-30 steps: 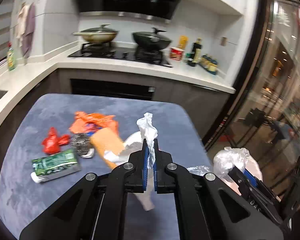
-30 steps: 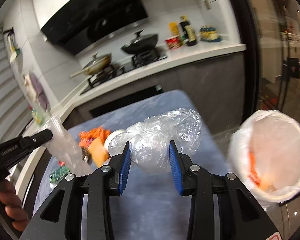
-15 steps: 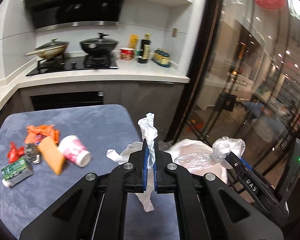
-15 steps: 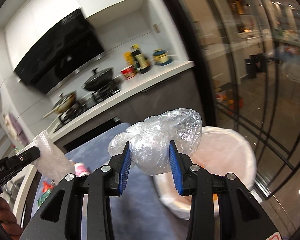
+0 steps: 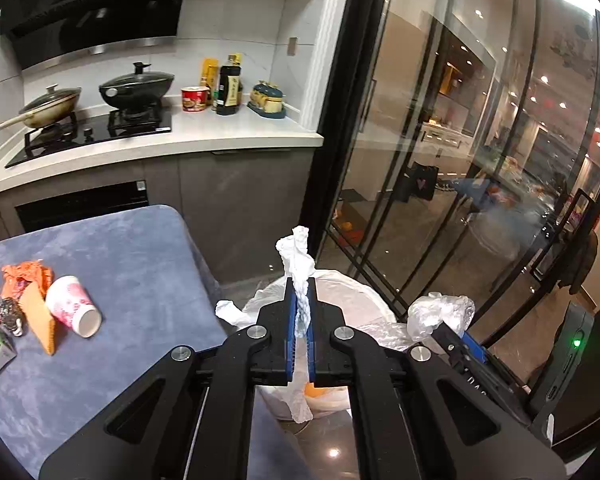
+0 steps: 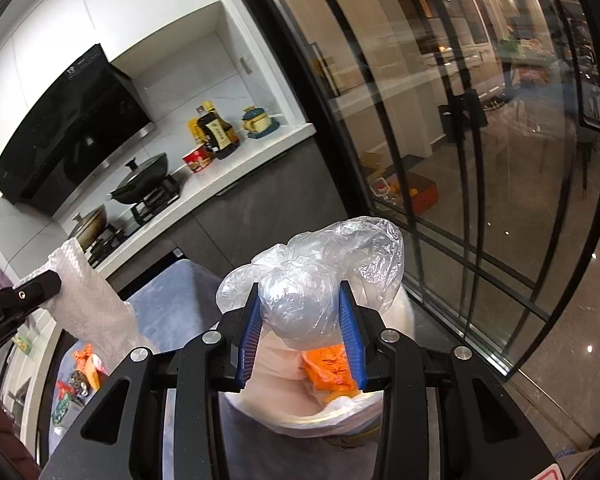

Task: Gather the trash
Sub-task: 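Carry plastic bag and tissue over the bin and open both tools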

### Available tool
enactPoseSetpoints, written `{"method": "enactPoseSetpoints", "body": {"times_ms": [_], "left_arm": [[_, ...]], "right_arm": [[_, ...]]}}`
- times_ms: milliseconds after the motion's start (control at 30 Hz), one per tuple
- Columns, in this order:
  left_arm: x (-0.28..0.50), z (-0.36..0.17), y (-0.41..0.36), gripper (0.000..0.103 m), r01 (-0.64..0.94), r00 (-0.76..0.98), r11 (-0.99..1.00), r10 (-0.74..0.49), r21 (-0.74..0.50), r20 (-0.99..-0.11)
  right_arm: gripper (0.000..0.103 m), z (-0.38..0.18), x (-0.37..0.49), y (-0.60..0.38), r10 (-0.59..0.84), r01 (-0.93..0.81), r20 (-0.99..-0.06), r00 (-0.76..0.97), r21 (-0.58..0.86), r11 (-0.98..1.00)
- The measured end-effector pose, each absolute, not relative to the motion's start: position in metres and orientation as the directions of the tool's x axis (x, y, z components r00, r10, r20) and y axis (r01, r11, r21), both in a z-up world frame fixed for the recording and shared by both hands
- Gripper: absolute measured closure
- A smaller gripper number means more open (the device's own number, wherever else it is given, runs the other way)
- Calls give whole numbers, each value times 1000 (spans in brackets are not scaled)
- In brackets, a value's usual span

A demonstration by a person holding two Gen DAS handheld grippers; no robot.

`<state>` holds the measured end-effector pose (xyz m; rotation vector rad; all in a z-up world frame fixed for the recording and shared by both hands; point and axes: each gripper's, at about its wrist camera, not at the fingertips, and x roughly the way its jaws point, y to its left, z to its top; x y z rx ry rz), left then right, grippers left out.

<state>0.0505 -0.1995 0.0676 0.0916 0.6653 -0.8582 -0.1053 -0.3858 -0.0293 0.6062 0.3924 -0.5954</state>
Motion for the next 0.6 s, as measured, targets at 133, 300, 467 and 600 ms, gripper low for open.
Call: {"method": "enactPoseSetpoints", "body": {"times_ms": [133, 300, 467, 600], "left_arm": [[50, 62, -218, 99, 736, 446, 650, -676, -189, -587], [53, 52, -239, 99, 740, 434, 648, -664, -179, -609], [60, 40, -253, 99, 738, 419, 651, -649, -178, -635], [66, 33, -259, 99, 736, 408, 653, -640, -180, -651]], "right_arm": [[68, -36, -109, -398, -405, 638, -520, 752, 418, 647], [68, -48, -105, -411, -396, 650, -546, 738, 419, 635], [68, -58, -94, -415, -377, 653, -571, 729, 416, 633], [68, -63, -85, -418, -368, 655, -584, 724, 412, 633]]}}
